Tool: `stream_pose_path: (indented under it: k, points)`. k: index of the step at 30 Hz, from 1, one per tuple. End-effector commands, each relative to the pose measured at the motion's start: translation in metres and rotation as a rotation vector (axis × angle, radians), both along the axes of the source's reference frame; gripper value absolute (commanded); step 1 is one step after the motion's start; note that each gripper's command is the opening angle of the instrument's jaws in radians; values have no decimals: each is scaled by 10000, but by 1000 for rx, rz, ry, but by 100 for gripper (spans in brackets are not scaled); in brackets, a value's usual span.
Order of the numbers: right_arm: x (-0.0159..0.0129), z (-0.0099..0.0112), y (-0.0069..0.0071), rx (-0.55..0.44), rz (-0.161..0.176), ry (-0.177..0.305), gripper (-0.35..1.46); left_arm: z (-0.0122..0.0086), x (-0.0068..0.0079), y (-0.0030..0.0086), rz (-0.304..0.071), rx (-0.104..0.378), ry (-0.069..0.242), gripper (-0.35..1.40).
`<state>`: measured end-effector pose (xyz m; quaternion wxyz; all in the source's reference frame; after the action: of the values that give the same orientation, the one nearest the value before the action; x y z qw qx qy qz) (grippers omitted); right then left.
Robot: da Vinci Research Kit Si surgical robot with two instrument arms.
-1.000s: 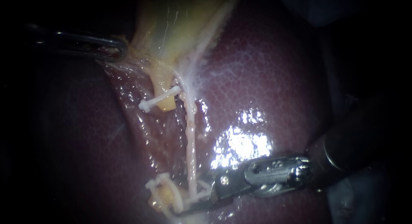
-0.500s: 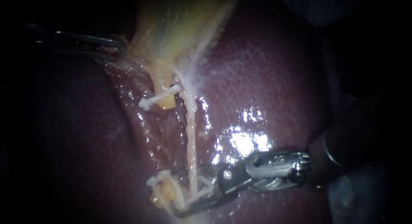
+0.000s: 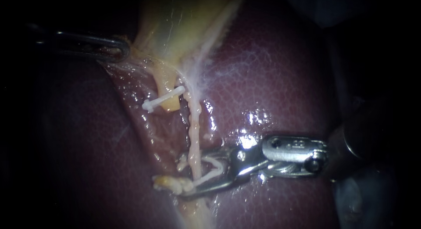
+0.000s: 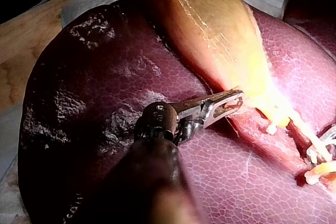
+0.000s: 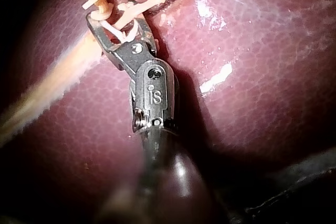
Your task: Clipping first clip right tube
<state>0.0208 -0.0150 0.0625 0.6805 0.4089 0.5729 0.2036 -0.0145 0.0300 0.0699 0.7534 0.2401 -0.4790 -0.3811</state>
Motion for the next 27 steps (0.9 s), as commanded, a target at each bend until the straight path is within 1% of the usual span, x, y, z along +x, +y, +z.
stream_pose_path:
  k: [1, 4, 8, 12, 16, 18, 27]
  points:
    - [-1, 0, 0, 26, -5, 9, 50, 0, 0, 0, 0, 0, 0, -35]
    - [-4, -1, -1, 108, -8, 51, 50, 0, 0, 0, 0, 0, 0, -35]
    - [-6, -5, -3, 150, -21, 97, 50, 0, 0, 0, 0, 0, 0, -35]
    - [-5, -16, -6, 172, -34, 132, 50, 0, 1, 0, 0, 0, 0, -35]
    - [-3, -25, -9, 183, -47, 151, 50, 0, 1, 0, 1, 0, 0, -35]
    - [-3, -26, -10, 189, -50, 150, 50, 0, 1, 0, 0, 0, 0, -35]
    - [-2, -24, -10, 213, -49, 150, 49, 0, 0, 0, 0, 0, 0, -35]
